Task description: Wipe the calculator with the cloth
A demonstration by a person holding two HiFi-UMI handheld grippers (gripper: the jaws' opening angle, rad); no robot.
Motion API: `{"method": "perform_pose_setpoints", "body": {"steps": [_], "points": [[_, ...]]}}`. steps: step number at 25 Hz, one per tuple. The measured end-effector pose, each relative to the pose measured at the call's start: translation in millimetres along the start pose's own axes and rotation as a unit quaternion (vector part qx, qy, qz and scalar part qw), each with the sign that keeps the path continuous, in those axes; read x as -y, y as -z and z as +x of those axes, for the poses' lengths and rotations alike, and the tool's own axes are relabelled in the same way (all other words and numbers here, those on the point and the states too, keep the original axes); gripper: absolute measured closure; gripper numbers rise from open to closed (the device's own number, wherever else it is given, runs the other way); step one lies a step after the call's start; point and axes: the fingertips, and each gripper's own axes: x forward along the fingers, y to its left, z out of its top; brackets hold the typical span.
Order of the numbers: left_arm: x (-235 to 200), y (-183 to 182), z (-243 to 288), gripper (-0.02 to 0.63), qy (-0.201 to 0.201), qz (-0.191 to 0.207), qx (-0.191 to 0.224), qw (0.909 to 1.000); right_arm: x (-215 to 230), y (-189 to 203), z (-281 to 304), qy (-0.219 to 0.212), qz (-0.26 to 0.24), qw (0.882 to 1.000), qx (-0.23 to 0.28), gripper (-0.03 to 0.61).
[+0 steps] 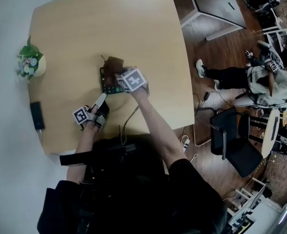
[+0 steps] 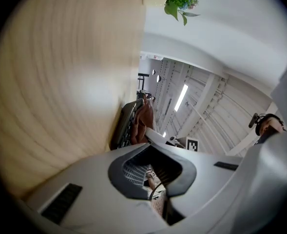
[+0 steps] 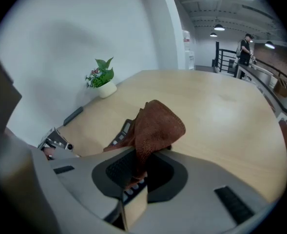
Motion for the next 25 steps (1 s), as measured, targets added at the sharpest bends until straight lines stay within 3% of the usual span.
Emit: {"method": "perform_pose_setpoints", "body": {"steps": [7,9,13,16,20,25], "points": [[2,3,2,0.617,0.002,0.004,-0.004,1.0000,73,53,-54,0.097,0.045,0.994,-0.028,0.528],[3,2,2,0.617,0.003,0.003,-0.005,1.0000,56,39,-60,0.081,0.043,0.996,-0.008,0.528],[2,0,1,0.617,0.005,-0.001,-0.003,1.0000,-27,-27,-43,-0.022,0.003,0.998,0.058,0.528],[2,1,1,0.617,0.005,0.000,-0.001,1.0000,-72,-47,-6,-0.072,-0.035,0.996,0.051,0.528],[1,4,1,0.617,0.003,0.000,-0.001,1.0000,-64,-31,27,-0.061,-0.037,0.997,0.007,0.526],[2,2,1,0.617,-0.001,0.001,-0.004,1.0000,-13,1,-2,-0.012,-0.004,1.000,-0.011,0.525]]}}
